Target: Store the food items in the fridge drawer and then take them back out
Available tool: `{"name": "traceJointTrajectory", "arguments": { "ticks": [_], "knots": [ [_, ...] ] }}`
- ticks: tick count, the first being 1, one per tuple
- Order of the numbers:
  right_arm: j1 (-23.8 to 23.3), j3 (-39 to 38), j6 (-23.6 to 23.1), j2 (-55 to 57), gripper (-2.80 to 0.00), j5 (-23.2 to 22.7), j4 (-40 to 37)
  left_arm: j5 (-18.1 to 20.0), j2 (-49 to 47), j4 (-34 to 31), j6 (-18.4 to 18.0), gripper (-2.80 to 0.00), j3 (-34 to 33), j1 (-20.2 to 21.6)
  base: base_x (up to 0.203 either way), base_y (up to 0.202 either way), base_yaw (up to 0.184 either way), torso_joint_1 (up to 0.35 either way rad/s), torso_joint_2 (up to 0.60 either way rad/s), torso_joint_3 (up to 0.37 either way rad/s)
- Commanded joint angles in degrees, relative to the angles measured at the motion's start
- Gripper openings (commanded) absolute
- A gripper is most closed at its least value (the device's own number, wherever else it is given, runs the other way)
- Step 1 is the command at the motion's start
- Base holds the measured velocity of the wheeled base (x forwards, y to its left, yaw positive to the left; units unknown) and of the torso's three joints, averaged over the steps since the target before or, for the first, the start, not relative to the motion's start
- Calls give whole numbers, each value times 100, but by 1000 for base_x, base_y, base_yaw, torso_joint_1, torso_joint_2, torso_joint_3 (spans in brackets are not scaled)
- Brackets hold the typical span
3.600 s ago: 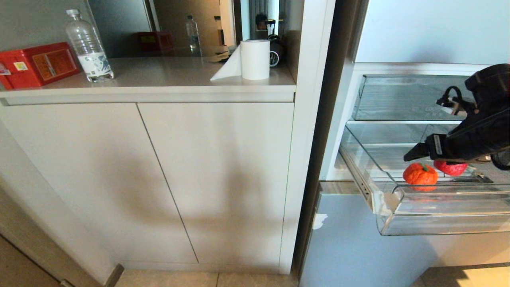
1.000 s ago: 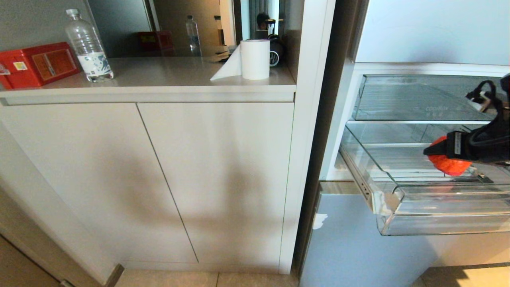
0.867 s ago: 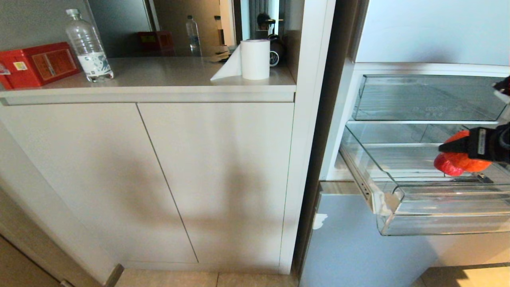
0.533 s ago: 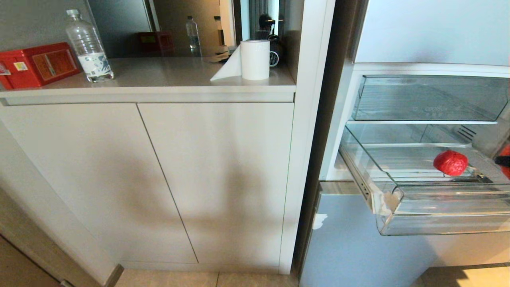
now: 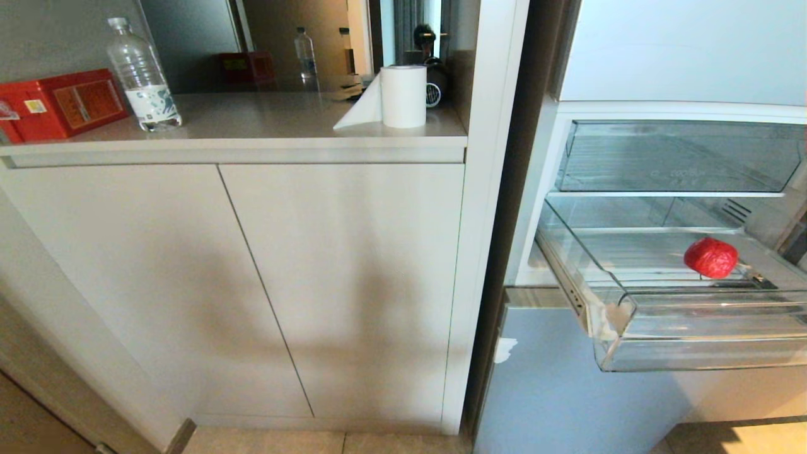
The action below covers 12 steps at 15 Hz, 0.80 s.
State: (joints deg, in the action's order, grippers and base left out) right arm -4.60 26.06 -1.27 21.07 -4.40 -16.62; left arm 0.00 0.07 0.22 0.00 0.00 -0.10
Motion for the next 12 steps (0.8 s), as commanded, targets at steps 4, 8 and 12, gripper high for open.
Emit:
{"name": "traceJointTrajectory", "arguments": {
  "ticks": [4, 8, 12],
  "knots": [
    [400, -2101, -282, -805, -280, 247, 1242, 0, -7, 4, 0, -280, -9, 1, 0, 0, 0, 0, 0, 0],
    [444, -2492, -306, -2094, -280, 359, 1444, 0, -7, 4, 0, -280, -9, 1, 0, 0, 0, 0, 0, 0],
    [451, -2606, -341, -2107, -280, 467, 1609, 0, -7, 4, 0, -280, -6, 1, 0, 0, 0, 0, 0, 0]
  ]
}}
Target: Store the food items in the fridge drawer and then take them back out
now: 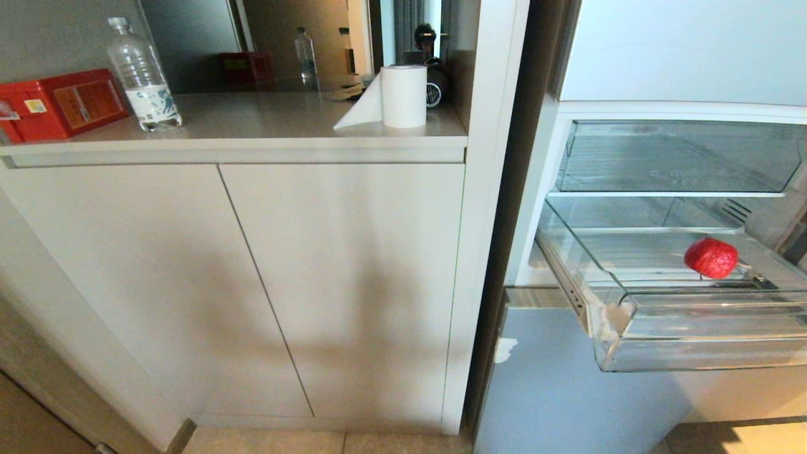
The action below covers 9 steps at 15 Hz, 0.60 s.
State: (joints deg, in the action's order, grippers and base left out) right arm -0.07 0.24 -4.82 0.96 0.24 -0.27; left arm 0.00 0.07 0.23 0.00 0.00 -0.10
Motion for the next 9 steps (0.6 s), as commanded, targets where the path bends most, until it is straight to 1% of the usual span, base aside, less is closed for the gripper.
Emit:
{"name": "traceJointTrajectory", "arguments": {
  "ticks": [1, 5, 6, 9],
  "knots": [
    [-1, -24, 41, -96, -280, 11, -26, 0, -7, 4, 0, -280, -9, 1, 0, 0, 0, 0, 0, 0],
    [-1, -24, 8, -96, -280, 2, -26, 0, -7, 4, 0, -280, -9, 1, 0, 0, 0, 0, 0, 0],
    [-1, -24, 16, -96, -280, 2, -26, 0, -7, 4, 0, -280, -9, 1, 3, 2, -97, 3, -2, 2],
    [-1, -24, 52, -96, -280, 2, -26, 0, -7, 4, 0, -280, -9, 1, 0, 8, -169, 5, 3, 1]
  ]
}}
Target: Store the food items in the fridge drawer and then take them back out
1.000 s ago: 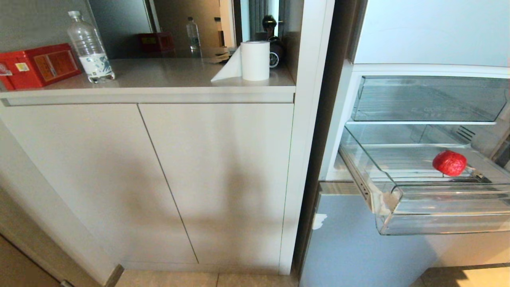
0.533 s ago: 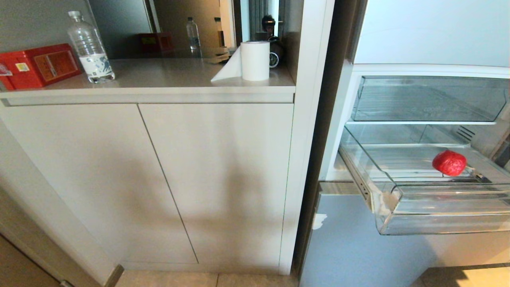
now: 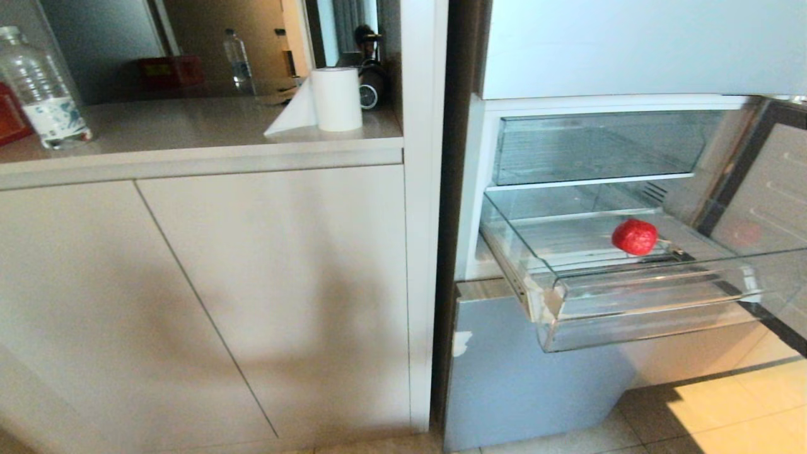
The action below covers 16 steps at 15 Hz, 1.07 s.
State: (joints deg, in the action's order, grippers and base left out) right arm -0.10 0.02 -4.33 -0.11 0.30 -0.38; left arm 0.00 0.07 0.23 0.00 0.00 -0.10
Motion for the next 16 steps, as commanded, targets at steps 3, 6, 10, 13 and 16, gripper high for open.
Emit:
{"name": "traceJointTrajectory", "arguments": {
  "ticks": [3, 6, 10, 13, 16],
  "knots": [
    [1, -2, 24, 11, -280, -4, -15, 0, -7, 4, 0, -280, -9, 1, 0, 8, -175, 6, 2, -1],
    [1, -2, -15, 11, -280, -4, -15, 0, -7, 4, 0, -280, -9, 1, -1, 9, -179, 2, 2, 3],
    [1, -2, -2, 11, -280, -19, -15, 0, -7, 4, 0, -280, -9, 1, 0, 7, -170, 2, 2, 3],
    [-4, 33, -57, 209, -280, -25, 14, 0, -7, 4, 0, -280, -9, 1, -1, 2, -56, 4, 3, -1],
    [-122, 682, 260, 1265, -280, 362, 53, 0, -7, 4, -8, -280, -9, 1, 0, 0, 0, 0, 0, 0]
  ]
}}
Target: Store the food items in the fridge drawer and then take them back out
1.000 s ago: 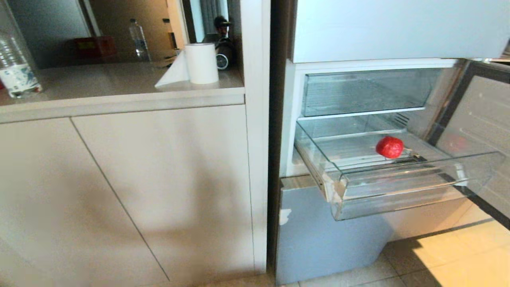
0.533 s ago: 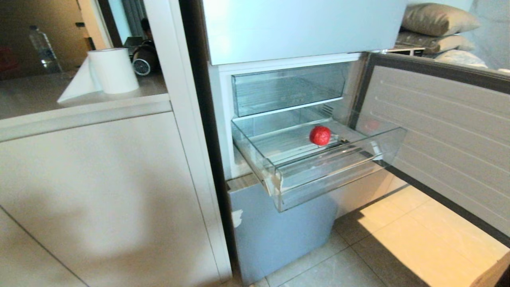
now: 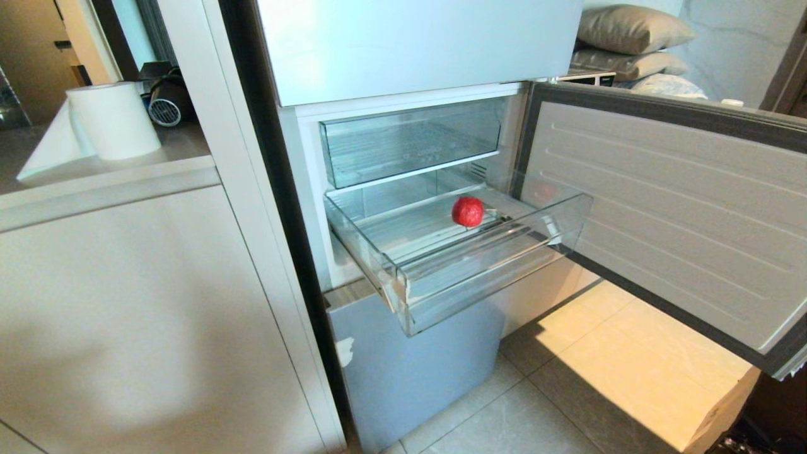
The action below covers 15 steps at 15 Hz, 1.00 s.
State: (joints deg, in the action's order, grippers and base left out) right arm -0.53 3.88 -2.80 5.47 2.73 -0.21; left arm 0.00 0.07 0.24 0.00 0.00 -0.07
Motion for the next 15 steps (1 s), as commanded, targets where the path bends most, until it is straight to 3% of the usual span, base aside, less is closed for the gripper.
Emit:
{"name": "traceJointTrajectory", "arguments": {
  "ticks": [1, 2, 5, 8, 11, 15],
  "knots": [
    [-285, 584, 329, 1235, -280, 241, 37, 0, -7, 2, 0, -280, -9, -1, 0, 0, 0, 0, 0, 0],
    [-592, 798, 528, 1739, -280, 308, 40, 0, -7, 2, 0, -280, -9, -1, 0, 0, 0, 0, 0, 0],
    [-2327, 1293, 963, 3427, -280, 231, 316, 0, -7, 2, 0, -280, -9, -1, 0, 0, 0, 0, 0, 0],
    [-3689, 1534, 1232, 4986, -280, -8, 1587, 0, -7, 2, 0, -280, -9, -1, 0, 0, 0, 0, 0, 0],
    [-4434, 1767, 1373, 6361, -280, -97, 2781, 0, -7, 2, 0, -280, -9, -1, 0, 0, 0, 0, 0, 0],
    [-5190, 2463, 1541, 7612, -280, -136, 3312, 0, -7, 2, 0, -280, -9, -1, 0, 0, 0, 0, 0, 0]
  ]
}}
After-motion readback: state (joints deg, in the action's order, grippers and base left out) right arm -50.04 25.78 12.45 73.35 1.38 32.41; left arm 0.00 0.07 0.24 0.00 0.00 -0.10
